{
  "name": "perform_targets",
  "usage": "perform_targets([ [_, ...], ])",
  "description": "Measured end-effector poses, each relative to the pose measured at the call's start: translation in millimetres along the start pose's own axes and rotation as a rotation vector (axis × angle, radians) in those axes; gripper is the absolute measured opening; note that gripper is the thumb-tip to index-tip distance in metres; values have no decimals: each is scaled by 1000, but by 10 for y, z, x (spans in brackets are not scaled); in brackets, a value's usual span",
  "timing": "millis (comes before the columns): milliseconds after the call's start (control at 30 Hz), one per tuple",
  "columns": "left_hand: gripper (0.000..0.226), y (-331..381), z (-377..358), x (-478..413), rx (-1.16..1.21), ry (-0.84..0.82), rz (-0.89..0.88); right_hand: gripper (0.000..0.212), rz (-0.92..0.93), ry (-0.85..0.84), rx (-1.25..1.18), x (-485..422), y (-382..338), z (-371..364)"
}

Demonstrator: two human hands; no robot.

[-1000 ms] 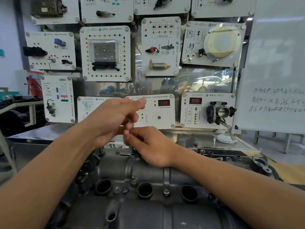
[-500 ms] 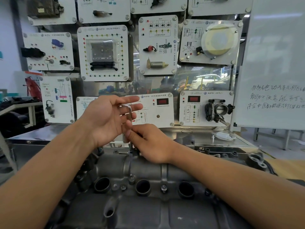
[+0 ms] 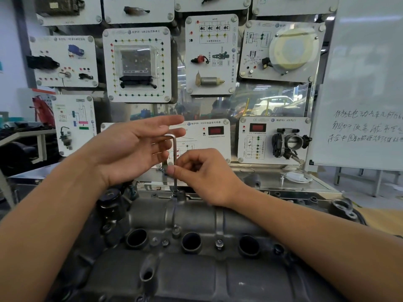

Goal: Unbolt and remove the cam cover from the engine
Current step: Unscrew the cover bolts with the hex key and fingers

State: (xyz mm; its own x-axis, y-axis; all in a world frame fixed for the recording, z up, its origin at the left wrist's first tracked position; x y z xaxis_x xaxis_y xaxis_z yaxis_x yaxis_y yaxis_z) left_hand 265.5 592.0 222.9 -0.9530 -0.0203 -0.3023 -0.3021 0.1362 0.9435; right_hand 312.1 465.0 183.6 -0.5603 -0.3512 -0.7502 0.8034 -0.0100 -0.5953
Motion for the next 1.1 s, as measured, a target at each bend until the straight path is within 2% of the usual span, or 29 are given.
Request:
perform_targets([
  [200, 34, -16, -56, 60, -120, -108, -21, 22, 34, -42, 42, 3, -21, -10],
  [400, 26, -28, -97, 48, -241, -17, -84, 28, 47, -59, 99, 15, -51, -23],
  [700, 23, -5, -61, 24, -199, 21, -106, 27, 47, -96, 144, 33, -85, -46],
  [933, 34, 80, -92, 21, -378, 361, -308, 25, 79, -143, 180, 77, -164, -76],
  [1100, 24, 50, -92, -14, -347, 447, -265, 31, 68, -143, 190, 81, -193, -79],
])
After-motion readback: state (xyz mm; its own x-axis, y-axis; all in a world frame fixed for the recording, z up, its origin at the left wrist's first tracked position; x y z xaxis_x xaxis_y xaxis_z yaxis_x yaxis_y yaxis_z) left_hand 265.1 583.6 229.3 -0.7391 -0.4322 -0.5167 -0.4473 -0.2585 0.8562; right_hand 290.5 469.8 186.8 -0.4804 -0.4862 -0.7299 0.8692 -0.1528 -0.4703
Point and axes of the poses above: each hand's wrist, its own x-axis away from the middle knuckle, its own z-axis out of the back of the hand, y = z × x, the point moved 6 cm from there along -x, towards the middle knuckle, and after that the axes turned 9 degrees about y, right-handed, at the moved point
